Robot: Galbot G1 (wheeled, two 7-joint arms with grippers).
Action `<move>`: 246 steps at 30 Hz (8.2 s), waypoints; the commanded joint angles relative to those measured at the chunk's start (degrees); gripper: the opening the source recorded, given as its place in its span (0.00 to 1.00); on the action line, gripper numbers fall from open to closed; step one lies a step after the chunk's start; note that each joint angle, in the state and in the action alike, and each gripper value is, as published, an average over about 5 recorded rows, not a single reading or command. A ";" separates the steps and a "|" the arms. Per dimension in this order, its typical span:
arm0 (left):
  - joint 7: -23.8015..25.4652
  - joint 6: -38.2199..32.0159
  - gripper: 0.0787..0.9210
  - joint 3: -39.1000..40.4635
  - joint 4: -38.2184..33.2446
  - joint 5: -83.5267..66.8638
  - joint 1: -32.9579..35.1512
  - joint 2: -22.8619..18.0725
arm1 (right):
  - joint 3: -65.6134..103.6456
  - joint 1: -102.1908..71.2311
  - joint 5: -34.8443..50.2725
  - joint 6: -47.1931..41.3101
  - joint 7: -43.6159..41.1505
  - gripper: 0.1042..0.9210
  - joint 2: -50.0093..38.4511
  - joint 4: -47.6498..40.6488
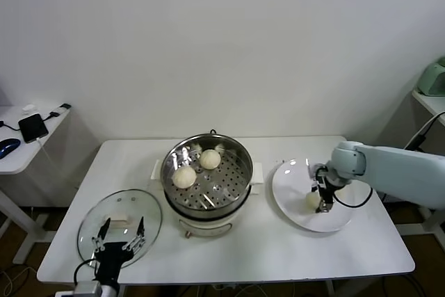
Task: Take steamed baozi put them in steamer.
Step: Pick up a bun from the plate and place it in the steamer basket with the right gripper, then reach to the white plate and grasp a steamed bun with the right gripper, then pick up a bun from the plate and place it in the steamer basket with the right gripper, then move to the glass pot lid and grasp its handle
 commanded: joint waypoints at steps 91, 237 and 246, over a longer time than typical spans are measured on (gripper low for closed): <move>0.65 0.91 0.88 -0.76 0.38 -1.38 0.47 -0.10 | 9.08 -4.16 -8.32 16.59 -13.88 0.88 -8.77 -14.66; 0.58 0.22 0.88 -1.73 1.09 -1.89 -3.00 1.97 | 105.46 -78.11 5.44 22.44 50.90 0.88 -2.02 11.34; -1.10 -2.22 0.88 -2.47 2.13 2.01 -3.46 1.59 | 122.64 -96.50 -7.51 31.10 45.02 0.88 15.76 10.43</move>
